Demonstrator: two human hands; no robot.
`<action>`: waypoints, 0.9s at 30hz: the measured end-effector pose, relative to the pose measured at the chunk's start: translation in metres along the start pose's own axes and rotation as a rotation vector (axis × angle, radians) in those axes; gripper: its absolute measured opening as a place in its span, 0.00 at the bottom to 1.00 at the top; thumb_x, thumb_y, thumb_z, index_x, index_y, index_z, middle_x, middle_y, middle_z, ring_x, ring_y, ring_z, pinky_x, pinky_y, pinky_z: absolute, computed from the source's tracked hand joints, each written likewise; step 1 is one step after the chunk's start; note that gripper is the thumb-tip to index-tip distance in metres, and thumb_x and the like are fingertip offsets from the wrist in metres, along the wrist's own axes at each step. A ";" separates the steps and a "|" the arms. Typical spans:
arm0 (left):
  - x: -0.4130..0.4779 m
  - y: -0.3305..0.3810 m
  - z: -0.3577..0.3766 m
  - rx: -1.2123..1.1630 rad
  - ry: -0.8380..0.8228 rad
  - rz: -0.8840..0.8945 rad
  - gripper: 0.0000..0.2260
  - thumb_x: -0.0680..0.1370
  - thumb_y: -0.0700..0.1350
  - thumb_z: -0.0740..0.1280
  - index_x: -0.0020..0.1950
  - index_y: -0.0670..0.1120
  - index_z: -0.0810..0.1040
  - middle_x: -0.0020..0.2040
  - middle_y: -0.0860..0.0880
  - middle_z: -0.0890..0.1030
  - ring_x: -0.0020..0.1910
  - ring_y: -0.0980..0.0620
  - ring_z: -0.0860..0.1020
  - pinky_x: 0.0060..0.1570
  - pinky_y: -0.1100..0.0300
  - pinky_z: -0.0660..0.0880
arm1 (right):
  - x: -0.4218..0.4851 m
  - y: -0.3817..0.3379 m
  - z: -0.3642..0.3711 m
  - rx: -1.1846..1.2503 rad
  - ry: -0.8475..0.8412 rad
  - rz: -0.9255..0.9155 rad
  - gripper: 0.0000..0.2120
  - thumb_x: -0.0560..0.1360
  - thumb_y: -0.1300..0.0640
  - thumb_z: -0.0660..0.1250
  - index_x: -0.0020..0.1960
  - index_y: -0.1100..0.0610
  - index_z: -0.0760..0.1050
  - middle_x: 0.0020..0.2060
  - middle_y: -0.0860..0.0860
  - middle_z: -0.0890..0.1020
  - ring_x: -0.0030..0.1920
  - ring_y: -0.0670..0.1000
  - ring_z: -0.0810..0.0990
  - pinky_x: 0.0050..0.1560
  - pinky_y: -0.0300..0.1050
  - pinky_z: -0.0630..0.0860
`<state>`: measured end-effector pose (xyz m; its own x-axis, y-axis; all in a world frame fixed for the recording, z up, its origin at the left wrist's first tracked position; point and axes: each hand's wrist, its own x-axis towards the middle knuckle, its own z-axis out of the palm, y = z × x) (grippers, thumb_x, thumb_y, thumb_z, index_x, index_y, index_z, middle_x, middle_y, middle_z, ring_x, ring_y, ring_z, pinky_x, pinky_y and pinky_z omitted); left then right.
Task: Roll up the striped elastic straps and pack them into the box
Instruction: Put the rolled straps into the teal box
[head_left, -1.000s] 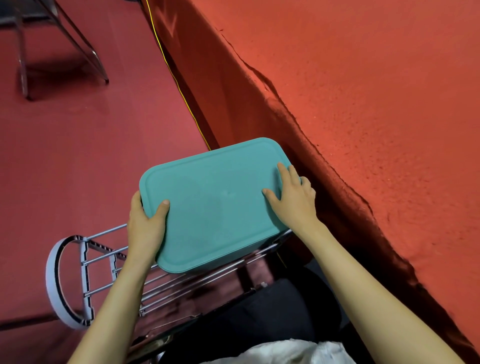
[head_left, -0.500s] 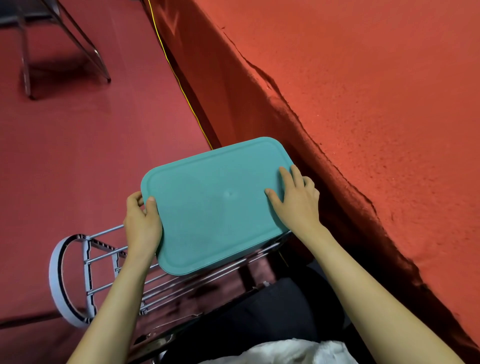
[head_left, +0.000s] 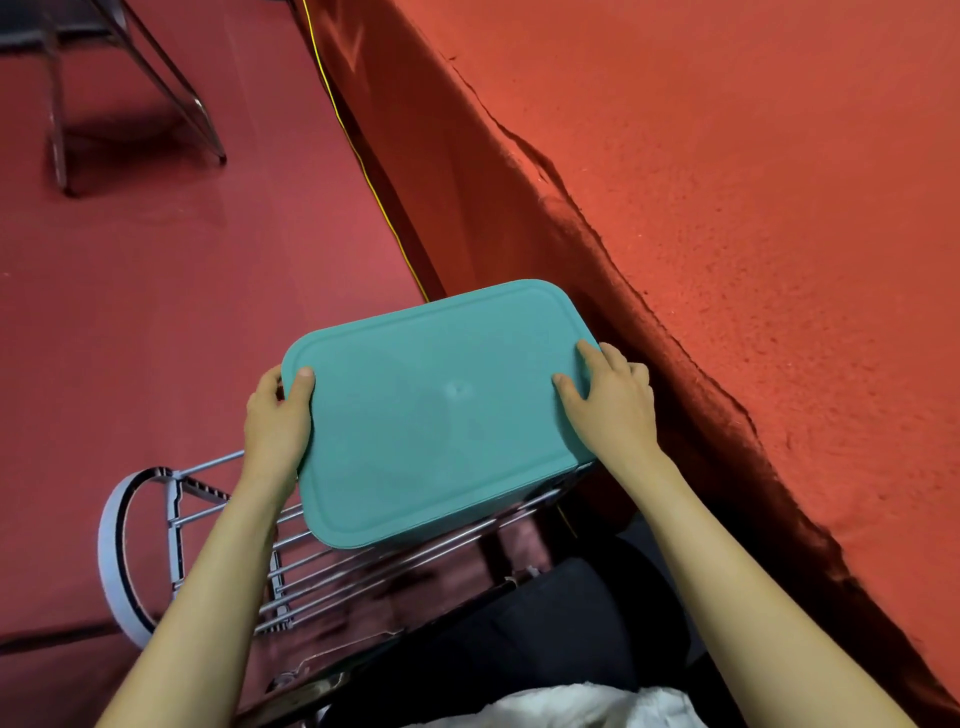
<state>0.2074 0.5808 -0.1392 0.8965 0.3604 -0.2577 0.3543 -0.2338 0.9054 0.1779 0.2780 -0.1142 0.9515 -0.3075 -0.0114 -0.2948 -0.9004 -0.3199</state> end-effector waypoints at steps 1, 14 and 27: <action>0.003 0.002 0.001 -0.082 -0.002 -0.048 0.12 0.79 0.54 0.61 0.59 0.50 0.73 0.55 0.49 0.77 0.52 0.48 0.77 0.54 0.48 0.75 | 0.001 -0.001 0.000 -0.004 0.001 -0.006 0.26 0.79 0.45 0.59 0.73 0.52 0.62 0.72 0.52 0.64 0.63 0.59 0.65 0.62 0.53 0.63; 0.006 0.008 0.010 -0.192 0.044 -0.010 0.14 0.82 0.49 0.58 0.63 0.45 0.75 0.53 0.50 0.78 0.48 0.52 0.76 0.45 0.59 0.71 | 0.003 -0.002 -0.003 0.268 0.045 -0.010 0.26 0.78 0.51 0.64 0.72 0.60 0.65 0.70 0.55 0.67 0.69 0.57 0.64 0.68 0.47 0.59; 0.012 0.007 0.016 0.004 0.034 0.093 0.13 0.82 0.47 0.55 0.64 0.45 0.71 0.55 0.49 0.75 0.52 0.49 0.73 0.46 0.58 0.68 | 0.016 0.002 0.002 0.155 -0.012 0.000 0.25 0.79 0.49 0.61 0.72 0.56 0.62 0.69 0.54 0.67 0.65 0.57 0.70 0.58 0.54 0.70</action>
<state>0.2251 0.5687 -0.1419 0.9160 0.3676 -0.1605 0.2708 -0.2718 0.9235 0.1929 0.2722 -0.1170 0.9529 -0.3026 -0.0227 -0.2783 -0.8418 -0.4625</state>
